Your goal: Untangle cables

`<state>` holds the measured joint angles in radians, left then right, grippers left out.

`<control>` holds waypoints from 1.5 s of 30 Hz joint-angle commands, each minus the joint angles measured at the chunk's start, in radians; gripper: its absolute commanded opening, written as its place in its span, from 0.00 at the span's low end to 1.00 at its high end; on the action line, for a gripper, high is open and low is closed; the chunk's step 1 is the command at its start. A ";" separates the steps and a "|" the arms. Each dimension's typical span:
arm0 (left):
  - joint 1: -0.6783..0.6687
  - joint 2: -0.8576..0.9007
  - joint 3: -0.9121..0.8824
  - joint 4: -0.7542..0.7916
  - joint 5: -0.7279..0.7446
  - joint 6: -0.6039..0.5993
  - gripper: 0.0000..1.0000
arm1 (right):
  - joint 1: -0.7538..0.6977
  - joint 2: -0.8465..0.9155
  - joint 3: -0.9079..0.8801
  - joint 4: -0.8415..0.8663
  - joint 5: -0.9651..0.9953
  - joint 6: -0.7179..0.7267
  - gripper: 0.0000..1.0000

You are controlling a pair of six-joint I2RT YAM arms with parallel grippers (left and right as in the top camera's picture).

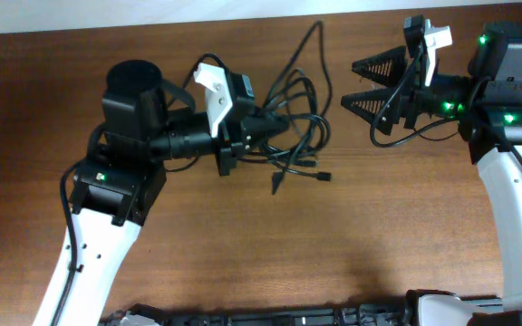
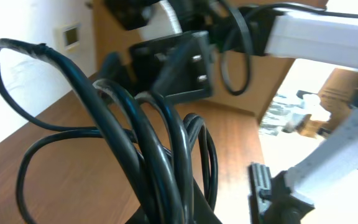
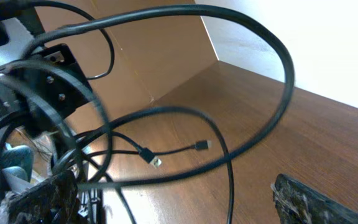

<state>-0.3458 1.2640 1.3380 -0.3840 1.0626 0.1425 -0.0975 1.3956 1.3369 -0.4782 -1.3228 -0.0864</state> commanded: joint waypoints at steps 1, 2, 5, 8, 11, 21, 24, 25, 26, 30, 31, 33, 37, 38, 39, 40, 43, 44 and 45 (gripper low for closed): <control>-0.030 -0.019 0.022 0.013 0.052 0.020 0.00 | 0.006 0.008 -0.007 0.002 -0.035 -0.010 0.99; -0.043 -0.019 0.022 0.014 0.036 0.020 0.00 | 0.008 0.008 -0.007 0.003 -0.060 -0.011 0.99; -0.066 -0.019 0.022 0.014 -0.013 0.019 0.00 | 0.019 0.008 -0.007 0.002 -0.088 -0.011 0.99; -0.090 -0.019 0.022 0.017 -0.077 0.019 0.00 | 0.037 0.008 -0.007 0.003 -0.088 -0.011 0.99; -0.114 -0.019 0.022 0.019 -0.129 0.019 0.00 | 0.059 0.008 -0.007 0.003 -0.084 -0.012 0.99; -0.127 -0.019 0.022 0.041 -0.233 -0.004 0.00 | 0.087 0.008 -0.007 0.002 -0.100 -0.014 0.99; -0.127 -0.019 0.022 0.064 -0.221 -0.066 0.00 | 0.092 0.008 -0.007 0.002 -0.077 -0.014 0.99; -0.128 -0.019 0.022 0.066 -0.204 -0.067 0.00 | 0.092 0.008 -0.007 0.003 -0.064 -0.014 0.99; -0.128 -0.019 0.022 0.067 -0.181 -0.067 0.00 | 0.092 0.008 -0.007 0.002 -0.042 -0.014 0.99; -0.159 -0.019 0.022 0.069 -0.135 -0.067 0.00 | 0.092 0.008 -0.007 0.002 0.116 -0.010 0.99; -0.172 -0.019 0.022 0.069 -0.135 -0.067 0.00 | 0.092 0.008 -0.007 0.002 0.145 -0.010 0.99; -0.201 -0.019 0.022 0.069 -0.135 -0.067 0.00 | 0.092 0.008 -0.007 0.002 0.216 -0.010 0.99; -0.257 -0.019 0.022 0.069 -0.134 -0.067 0.00 | 0.091 0.008 -0.007 0.002 0.430 0.074 0.99; -0.269 -0.019 0.022 0.068 -0.134 -0.067 0.00 | 0.091 0.008 -0.007 0.002 0.486 0.089 0.99; -0.280 -0.019 0.022 0.068 -0.130 -0.067 0.00 | 0.091 0.008 -0.007 0.002 0.547 0.103 0.99; -0.283 -0.019 0.022 0.068 -0.113 -0.067 0.00 | 0.091 0.008 -0.007 0.002 0.599 0.107 0.99; -0.282 -0.020 0.023 0.069 -0.055 -0.067 0.00 | 0.091 0.008 -0.007 -0.003 0.712 0.107 0.99; -0.282 -0.022 0.023 0.069 -0.050 -0.067 0.00 | 0.090 0.008 -0.007 -0.006 0.740 0.110 0.99; -0.282 -0.024 0.023 0.069 -0.048 -0.067 0.00 | 0.087 0.008 -0.007 -0.009 0.776 0.124 0.99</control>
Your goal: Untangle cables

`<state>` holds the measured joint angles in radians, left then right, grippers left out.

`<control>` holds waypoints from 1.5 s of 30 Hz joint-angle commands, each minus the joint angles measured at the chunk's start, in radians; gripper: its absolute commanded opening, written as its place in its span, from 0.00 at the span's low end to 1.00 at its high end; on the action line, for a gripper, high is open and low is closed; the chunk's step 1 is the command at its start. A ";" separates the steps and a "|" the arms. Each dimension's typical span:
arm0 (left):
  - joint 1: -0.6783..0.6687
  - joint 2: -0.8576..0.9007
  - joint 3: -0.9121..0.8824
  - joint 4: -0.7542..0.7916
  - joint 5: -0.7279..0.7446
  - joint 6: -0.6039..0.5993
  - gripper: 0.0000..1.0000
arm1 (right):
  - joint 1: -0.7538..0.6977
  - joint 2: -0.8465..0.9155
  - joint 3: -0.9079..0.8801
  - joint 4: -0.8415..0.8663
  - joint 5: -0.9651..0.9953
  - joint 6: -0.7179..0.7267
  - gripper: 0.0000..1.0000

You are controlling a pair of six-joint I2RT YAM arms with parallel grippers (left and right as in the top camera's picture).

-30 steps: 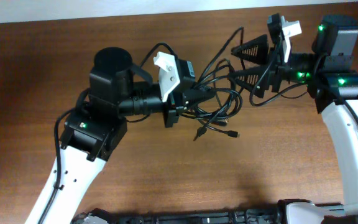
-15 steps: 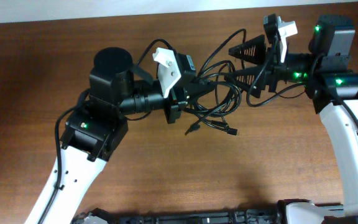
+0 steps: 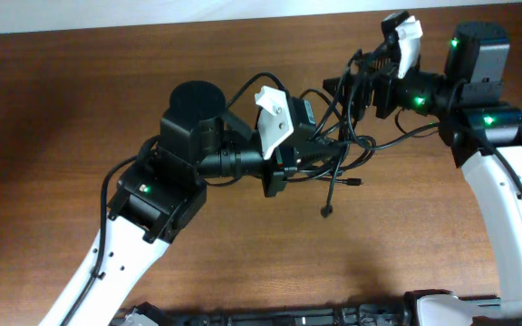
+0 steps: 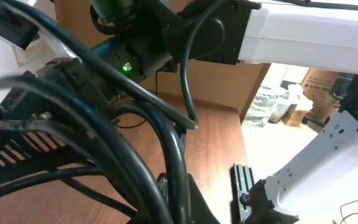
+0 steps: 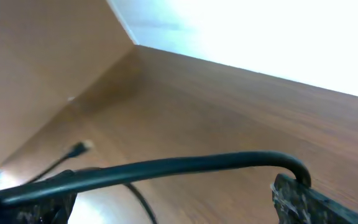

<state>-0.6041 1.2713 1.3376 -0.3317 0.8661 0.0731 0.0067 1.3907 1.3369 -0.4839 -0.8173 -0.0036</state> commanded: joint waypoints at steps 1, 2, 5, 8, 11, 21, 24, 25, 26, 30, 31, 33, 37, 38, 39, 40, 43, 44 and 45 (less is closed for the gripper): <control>-0.023 -0.036 0.023 0.016 0.149 0.002 0.00 | -0.025 0.013 -0.007 -0.006 0.301 0.046 0.99; -0.023 -0.041 0.023 0.016 0.148 0.003 0.00 | -0.031 0.013 -0.007 -0.008 0.315 0.046 0.99; -0.018 -0.062 0.023 0.016 0.146 0.003 0.00 | -0.064 0.013 -0.007 -0.015 0.355 0.047 0.99; 0.015 -0.087 0.023 0.006 0.117 0.003 0.00 | -0.105 0.013 -0.007 -0.024 0.359 0.046 0.99; 0.071 -0.117 0.023 0.000 0.107 0.003 0.00 | -0.155 0.013 -0.007 -0.043 0.359 0.046 0.99; 0.195 -0.163 0.023 -0.003 0.106 0.004 0.00 | -0.257 0.013 -0.007 -0.135 0.326 0.043 0.99; 0.198 -0.154 0.023 -0.002 0.106 0.004 0.00 | -0.257 0.013 -0.007 -0.164 0.224 -0.030 0.99; 0.200 -0.150 0.023 -0.003 0.105 0.004 0.00 | -0.257 0.013 -0.007 -0.176 0.169 -0.077 0.99; 0.201 -0.148 0.023 -0.003 0.106 0.003 0.00 | -0.257 0.013 -0.007 -0.186 0.127 -0.109 0.98; 0.201 -0.137 0.023 -0.003 0.106 0.003 0.00 | -0.257 0.013 -0.007 -0.232 -0.050 -0.214 0.99; 0.201 -0.134 0.023 -0.002 0.105 0.004 0.00 | -0.257 0.013 -0.007 -0.238 -0.084 -0.230 0.99; 0.201 -0.127 0.023 -0.003 0.091 0.004 0.00 | -0.257 0.013 -0.007 -0.240 -0.185 -0.258 0.99; 0.201 -0.108 0.023 -0.006 0.076 0.019 0.00 | -0.257 0.013 -0.007 -0.238 -0.506 -0.380 0.99; 0.201 -0.100 0.023 -0.007 0.076 0.038 0.00 | -0.257 0.013 -0.007 -0.237 -0.606 -0.410 0.99; 0.201 -0.095 0.023 -0.006 0.076 0.045 0.00 | -0.257 0.013 -0.007 -0.237 -0.650 -0.422 0.99; 0.201 -0.092 0.023 -0.006 0.076 0.050 0.00 | -0.256 0.013 -0.007 -0.235 -0.693 -0.436 0.99; 0.201 -0.071 0.023 -0.002 0.078 0.052 0.00 | -0.247 0.011 -0.007 -0.232 -0.735 -0.433 0.99; 0.201 -0.065 0.023 0.001 0.080 0.052 0.00 | -0.241 0.011 -0.007 -0.231 -0.735 -0.434 0.99; 0.201 -0.057 0.023 0.002 0.081 0.052 0.00 | -0.232 0.011 -0.007 -0.231 -0.735 -0.434 0.99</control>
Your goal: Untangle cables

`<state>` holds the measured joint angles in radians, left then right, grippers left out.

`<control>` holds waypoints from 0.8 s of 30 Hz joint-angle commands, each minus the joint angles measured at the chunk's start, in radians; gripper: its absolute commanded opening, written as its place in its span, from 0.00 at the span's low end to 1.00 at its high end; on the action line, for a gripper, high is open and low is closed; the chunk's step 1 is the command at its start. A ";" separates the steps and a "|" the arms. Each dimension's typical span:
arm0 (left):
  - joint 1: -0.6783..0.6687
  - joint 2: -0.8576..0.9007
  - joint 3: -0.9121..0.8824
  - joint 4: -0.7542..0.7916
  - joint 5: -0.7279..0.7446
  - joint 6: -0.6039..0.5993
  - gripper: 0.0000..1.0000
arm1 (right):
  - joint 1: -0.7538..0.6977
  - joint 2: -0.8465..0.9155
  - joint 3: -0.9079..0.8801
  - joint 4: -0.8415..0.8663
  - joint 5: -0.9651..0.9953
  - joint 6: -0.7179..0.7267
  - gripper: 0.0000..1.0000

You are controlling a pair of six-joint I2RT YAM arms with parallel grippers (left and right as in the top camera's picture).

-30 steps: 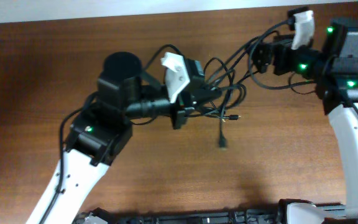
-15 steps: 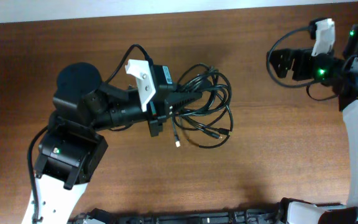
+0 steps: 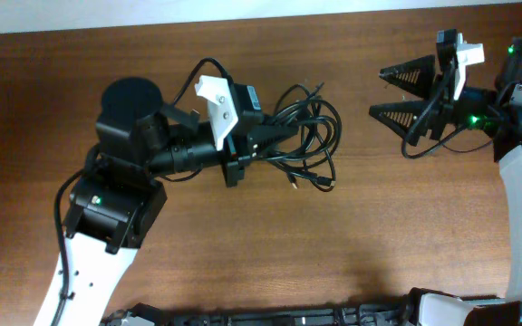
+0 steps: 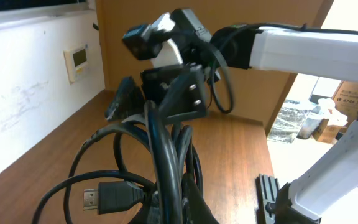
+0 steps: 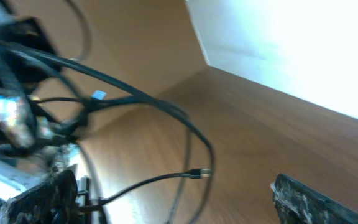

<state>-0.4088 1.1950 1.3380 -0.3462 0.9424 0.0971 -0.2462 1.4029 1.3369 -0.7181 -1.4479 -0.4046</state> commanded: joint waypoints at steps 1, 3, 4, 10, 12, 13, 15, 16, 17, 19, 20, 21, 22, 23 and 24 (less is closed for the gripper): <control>0.006 0.025 0.022 0.016 0.004 0.027 0.00 | 0.031 -0.002 -0.007 0.004 -0.104 -0.033 0.98; 0.005 0.035 0.022 0.017 0.015 0.027 0.00 | 0.046 -0.002 -0.007 0.008 -0.104 -0.033 0.99; 0.003 0.041 0.022 0.021 0.035 0.027 0.00 | 0.057 -0.002 -0.007 0.016 -0.104 -0.033 0.99; -0.007 0.063 0.022 0.040 0.090 0.009 0.00 | 0.106 -0.001 -0.007 0.037 -0.085 -0.033 0.99; -0.030 0.073 0.022 0.044 0.090 0.009 0.00 | 0.120 -0.001 -0.007 0.038 -0.064 -0.032 0.99; -0.041 0.077 0.022 0.047 0.090 0.008 0.00 | 0.124 -0.001 -0.007 0.038 -0.032 -0.032 0.99; -0.064 0.084 0.022 0.055 0.090 0.009 0.00 | 0.131 -0.001 -0.007 0.038 0.026 -0.010 0.99; -0.078 0.089 0.022 0.059 0.089 0.009 0.00 | 0.131 -0.001 -0.007 0.037 0.033 -0.002 0.99; -0.088 0.094 0.022 0.064 0.089 0.009 0.00 | 0.131 -0.001 -0.007 0.037 0.030 -0.001 0.99; -0.114 0.108 0.022 0.075 0.090 0.009 0.00 | 0.134 -0.001 -0.007 0.037 0.030 0.002 0.99; -0.126 0.115 0.022 0.080 0.089 0.009 0.00 | 0.135 -0.001 -0.007 0.037 0.030 0.002 0.99; -0.135 0.122 0.022 0.084 0.087 0.009 0.00 | 0.137 -0.001 -0.007 0.037 0.031 0.002 0.99; -0.146 0.130 0.022 0.089 0.082 0.008 0.00 | 0.137 -0.001 -0.007 0.037 0.031 0.002 0.99; -0.155 0.137 0.022 0.093 0.083 0.008 0.00 | 0.137 -0.001 -0.007 0.037 0.035 0.002 0.99; -0.164 0.143 0.022 0.101 0.083 -0.003 0.00 | 0.137 -0.001 -0.007 0.037 0.055 0.002 0.99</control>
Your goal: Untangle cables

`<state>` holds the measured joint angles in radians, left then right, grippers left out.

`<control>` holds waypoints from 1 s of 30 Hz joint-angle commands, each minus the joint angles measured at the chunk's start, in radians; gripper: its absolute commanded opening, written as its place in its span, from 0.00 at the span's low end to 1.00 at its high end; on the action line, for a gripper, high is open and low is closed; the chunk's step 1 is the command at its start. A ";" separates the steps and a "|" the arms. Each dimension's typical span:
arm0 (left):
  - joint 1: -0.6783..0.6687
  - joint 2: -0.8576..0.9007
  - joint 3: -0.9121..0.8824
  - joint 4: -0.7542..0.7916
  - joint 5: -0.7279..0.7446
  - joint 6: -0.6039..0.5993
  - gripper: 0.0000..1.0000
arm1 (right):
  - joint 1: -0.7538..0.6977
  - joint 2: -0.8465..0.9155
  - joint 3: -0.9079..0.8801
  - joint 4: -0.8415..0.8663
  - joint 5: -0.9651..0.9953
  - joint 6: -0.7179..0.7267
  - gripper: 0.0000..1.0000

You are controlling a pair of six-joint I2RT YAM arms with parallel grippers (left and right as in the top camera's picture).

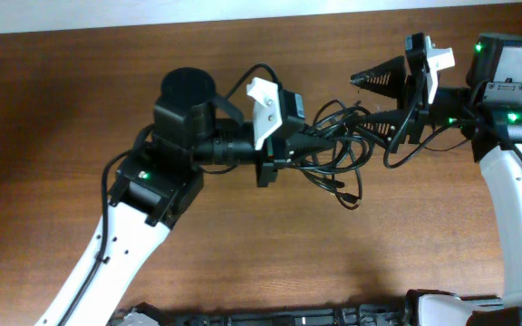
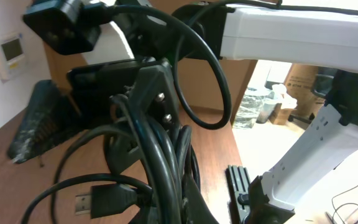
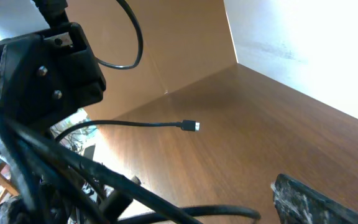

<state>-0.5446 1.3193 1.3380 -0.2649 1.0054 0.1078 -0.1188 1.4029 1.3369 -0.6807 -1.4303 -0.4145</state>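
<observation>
A tangled bundle of black cables hangs in the middle of the wooden table, with my left gripper shut on its left side. In the left wrist view the strands run up from the closed jaws, and a flat black plug sticks out at the left. My right gripper stands open at the bundle's right end, its fingers spread around the outer loops. A strand crosses between its fingers. Two loose ends dangle below the bundle.
Brown table stretches bare in front of both arms. A white wall strip borders its far edge. The left arm's black motor housing sits left of the bundle. The right arm's own wire loop hangs beside its wrist.
My left gripper has moved right with the bundle, from left of centre to the middle. The right gripper has moved left, and its open fingers now stand around the bundle's right loops.
First my left gripper held the bundle left of centre, and the right stood open and apart. Then both met near the back, right fingers among the loops. Then they were apart again, the bundle still with the left. Now they are together at the middle.
</observation>
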 commanded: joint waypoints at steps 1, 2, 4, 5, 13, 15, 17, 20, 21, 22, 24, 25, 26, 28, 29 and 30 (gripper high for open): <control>-0.035 0.022 0.022 0.026 0.021 -0.025 0.00 | 0.009 -0.001 -0.007 0.000 0.060 0.012 0.99; -0.042 0.023 0.022 0.033 0.021 -0.036 0.00 | 0.009 -0.001 -0.007 0.000 0.084 0.012 0.99; -0.059 0.023 0.023 0.042 0.031 -0.041 0.00 | 0.009 -0.001 -0.007 0.000 0.165 0.012 0.99; -0.070 0.023 0.022 0.049 0.045 -0.052 0.00 | 0.009 -0.001 -0.007 0.001 0.201 0.015 0.99; -0.170 0.023 0.023 0.055 0.093 -0.052 0.00 | 0.008 -0.001 -0.007 0.095 0.640 0.303 0.99; -0.187 0.023 0.023 0.055 0.116 -0.052 0.00 | 0.007 -0.001 -0.007 0.103 0.687 0.304 0.99; -0.193 0.023 0.023 0.055 0.125 -0.052 0.00 | 0.007 -0.001 -0.007 0.102 0.734 0.304 0.99; -0.193 0.023 0.023 0.054 0.129 -0.052 0.00 | 0.007 -0.001 -0.007 0.098 0.803 0.304 0.99; -0.193 0.023 0.023 0.054 0.129 -0.053 0.00 | 0.007 -0.001 -0.007 0.096 0.821 0.304 0.99; -0.193 0.021 0.023 0.055 0.129 -0.056 0.00 | 0.007 -0.001 -0.007 0.093 0.847 0.304 0.99; -0.191 0.016 0.023 0.055 0.129 -0.056 0.00 | 0.007 -0.001 -0.007 0.086 0.882 0.304 0.99; -0.188 0.012 0.023 0.055 0.128 -0.056 0.00 | 0.007 -0.001 -0.007 0.083 0.892 0.304 0.99; -0.183 0.009 0.023 0.055 0.129 -0.056 0.00 | 0.007 -0.001 -0.007 0.080 0.898 0.304 0.99; -0.162 0.000 0.023 0.052 0.128 -0.063 0.00 | 0.006 -0.001 -0.007 0.070 0.925 0.304 0.99; -0.153 -0.002 0.023 0.050 0.129 -0.064 0.00 | 0.006 -0.001 -0.007 0.066 0.938 0.304 0.99; -0.143 -0.006 0.023 0.047 0.129 -0.071 0.00 | 0.006 -0.001 -0.007 0.061 0.955 0.304 0.99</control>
<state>-0.7132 1.3560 1.3380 -0.2203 1.0790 0.0547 -0.1085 1.4017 1.3369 -0.6117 -0.5652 -0.1242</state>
